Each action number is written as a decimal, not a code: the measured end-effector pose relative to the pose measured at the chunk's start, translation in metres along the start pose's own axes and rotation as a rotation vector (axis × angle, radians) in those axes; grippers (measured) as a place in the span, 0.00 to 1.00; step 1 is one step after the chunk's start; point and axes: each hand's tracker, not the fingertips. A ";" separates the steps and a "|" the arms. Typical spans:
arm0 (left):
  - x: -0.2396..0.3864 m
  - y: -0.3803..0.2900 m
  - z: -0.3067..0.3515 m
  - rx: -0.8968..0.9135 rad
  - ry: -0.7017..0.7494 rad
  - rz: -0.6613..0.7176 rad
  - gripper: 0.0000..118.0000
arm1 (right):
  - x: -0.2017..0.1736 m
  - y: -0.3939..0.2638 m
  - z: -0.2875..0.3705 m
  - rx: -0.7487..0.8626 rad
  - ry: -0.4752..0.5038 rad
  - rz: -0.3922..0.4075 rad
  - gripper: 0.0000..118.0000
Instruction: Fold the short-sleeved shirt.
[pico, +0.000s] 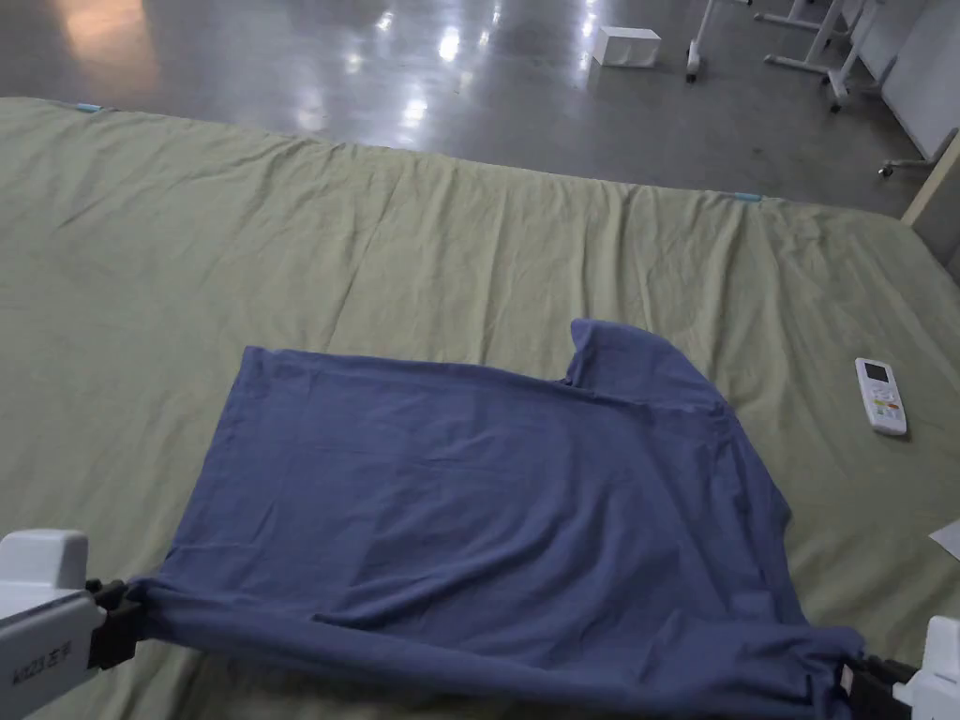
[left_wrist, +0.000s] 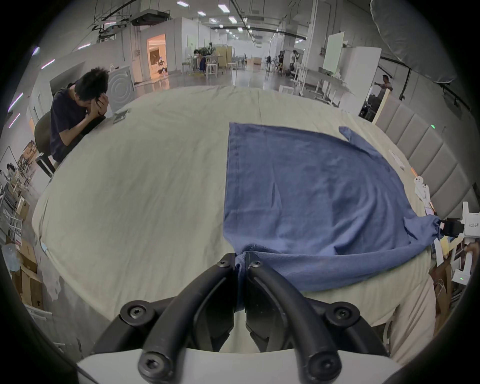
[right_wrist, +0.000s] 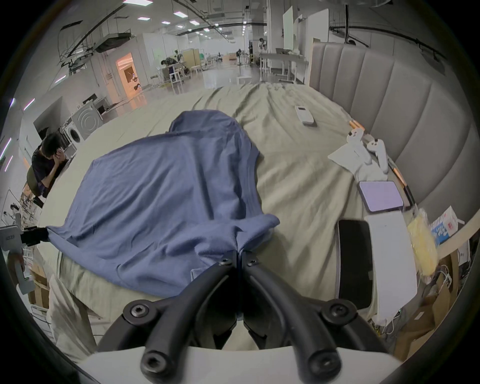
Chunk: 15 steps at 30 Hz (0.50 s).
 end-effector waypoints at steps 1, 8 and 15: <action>0.000 0.004 -0.001 0.010 0.000 0.002 0.06 | -0.001 0.005 -0.001 0.021 -0.002 -0.004 0.02; 0.000 0.048 -0.027 0.057 0.017 0.013 0.06 | -0.012 0.057 -0.035 0.040 -0.007 -0.011 0.02; 0.001 0.080 -0.074 0.033 0.054 0.024 0.06 | -0.018 0.101 -0.094 0.025 -0.012 -0.052 0.02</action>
